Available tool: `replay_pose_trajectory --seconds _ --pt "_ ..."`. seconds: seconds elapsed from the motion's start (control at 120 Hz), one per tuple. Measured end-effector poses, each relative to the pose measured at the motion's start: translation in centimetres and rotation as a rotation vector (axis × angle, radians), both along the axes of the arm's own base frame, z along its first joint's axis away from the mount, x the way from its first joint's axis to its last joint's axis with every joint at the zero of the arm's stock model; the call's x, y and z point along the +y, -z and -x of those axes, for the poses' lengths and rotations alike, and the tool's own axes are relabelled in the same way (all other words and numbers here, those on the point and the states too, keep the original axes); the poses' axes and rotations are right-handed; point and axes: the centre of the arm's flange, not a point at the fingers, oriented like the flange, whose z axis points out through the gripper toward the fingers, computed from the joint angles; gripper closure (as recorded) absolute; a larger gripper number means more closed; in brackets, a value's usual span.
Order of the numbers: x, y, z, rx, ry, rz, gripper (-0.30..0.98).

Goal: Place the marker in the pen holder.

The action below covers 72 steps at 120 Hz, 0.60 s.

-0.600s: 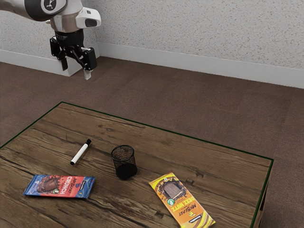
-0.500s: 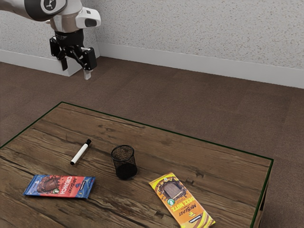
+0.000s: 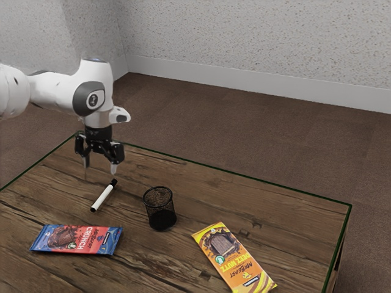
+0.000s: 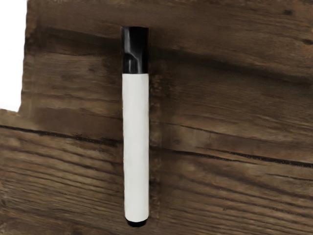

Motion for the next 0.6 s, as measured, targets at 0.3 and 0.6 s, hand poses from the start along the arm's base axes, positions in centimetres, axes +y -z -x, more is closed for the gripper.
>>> replay_pose_trajectory --seconds 0.3,0.6 --pt "3.2 7.4 0.0 -0.121 -0.061 0.045 0.00" --pt "4.9 10.3 -1.4 -0.200 -0.050 0.063 0.07"
